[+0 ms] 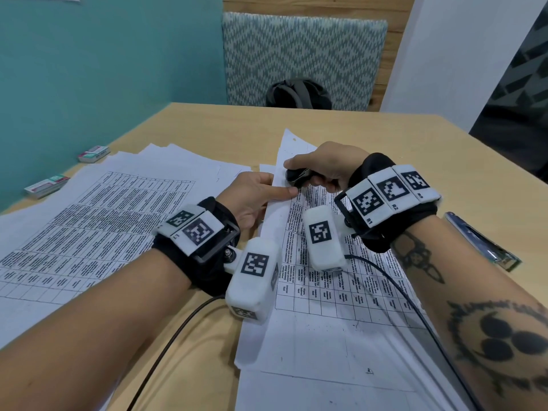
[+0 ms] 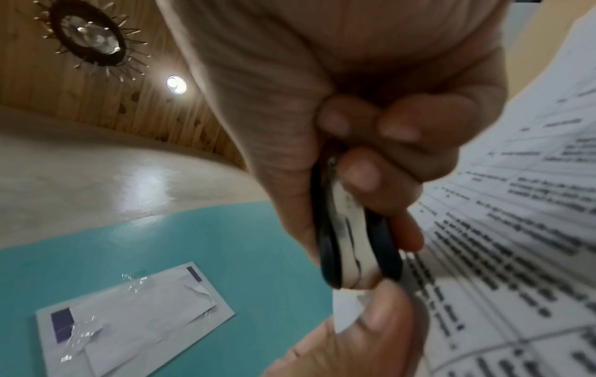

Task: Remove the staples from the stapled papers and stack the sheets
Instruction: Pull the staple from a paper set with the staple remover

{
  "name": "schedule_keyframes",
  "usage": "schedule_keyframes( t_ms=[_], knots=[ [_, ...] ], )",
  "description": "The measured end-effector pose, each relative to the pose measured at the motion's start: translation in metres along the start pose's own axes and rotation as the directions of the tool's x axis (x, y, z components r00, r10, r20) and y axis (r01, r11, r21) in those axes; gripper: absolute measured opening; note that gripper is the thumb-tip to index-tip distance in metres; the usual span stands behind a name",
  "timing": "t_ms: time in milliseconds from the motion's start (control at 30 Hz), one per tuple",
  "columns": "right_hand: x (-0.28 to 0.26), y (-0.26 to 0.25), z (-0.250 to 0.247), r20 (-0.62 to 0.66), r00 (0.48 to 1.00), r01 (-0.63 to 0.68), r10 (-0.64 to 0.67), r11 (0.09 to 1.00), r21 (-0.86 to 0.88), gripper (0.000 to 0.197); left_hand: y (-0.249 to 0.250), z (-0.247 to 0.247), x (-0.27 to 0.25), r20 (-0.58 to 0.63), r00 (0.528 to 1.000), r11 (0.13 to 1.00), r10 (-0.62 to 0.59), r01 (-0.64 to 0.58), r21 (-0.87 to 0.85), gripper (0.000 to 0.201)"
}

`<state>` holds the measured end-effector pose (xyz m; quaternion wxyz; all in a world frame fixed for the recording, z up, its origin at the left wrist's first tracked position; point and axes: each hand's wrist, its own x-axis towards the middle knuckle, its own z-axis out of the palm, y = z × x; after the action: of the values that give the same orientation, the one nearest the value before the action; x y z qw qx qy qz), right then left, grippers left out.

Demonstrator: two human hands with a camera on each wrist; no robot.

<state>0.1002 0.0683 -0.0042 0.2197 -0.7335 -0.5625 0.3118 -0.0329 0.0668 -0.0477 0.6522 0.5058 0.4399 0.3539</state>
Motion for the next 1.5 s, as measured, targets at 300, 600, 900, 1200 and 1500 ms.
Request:
schedule_keyframes(
  t_ms=[300,600,900,1200,1500],
  knots=[
    [-0.018,-0.009,-0.004,-0.105,0.973,0.181,-0.203,0.965,-0.19,0.049,-0.001,0.003,0.003,-0.057,0.984,0.983,0.17,-0.165,0.083,0.013],
    [-0.017,-0.007,-0.008,-0.124,0.968,0.217,-0.22,0.975,-0.041,0.05,-0.002,0.005,0.009,-0.082,0.978,0.973,0.194,-0.181,0.145,0.008],
    [-0.008,0.003,-0.017,-0.008,0.996,0.087,-0.091,0.926,0.367,0.039,-0.001,0.002,0.008,-0.011,0.983,0.978,0.183,-0.181,0.105,0.015],
    [-0.012,0.015,-0.029,0.251,0.966,-0.192,-0.064,0.476,0.858,0.014,-0.001,0.0,0.003,0.076,0.987,0.979,0.143,-0.153,0.135,0.029],
    [-0.01,0.01,-0.031,0.172,0.985,-0.107,0.001,0.786,0.609,0.027,-0.001,-0.008,0.005,0.094,0.995,0.999,0.042,-0.043,0.006,0.028]
  ],
)
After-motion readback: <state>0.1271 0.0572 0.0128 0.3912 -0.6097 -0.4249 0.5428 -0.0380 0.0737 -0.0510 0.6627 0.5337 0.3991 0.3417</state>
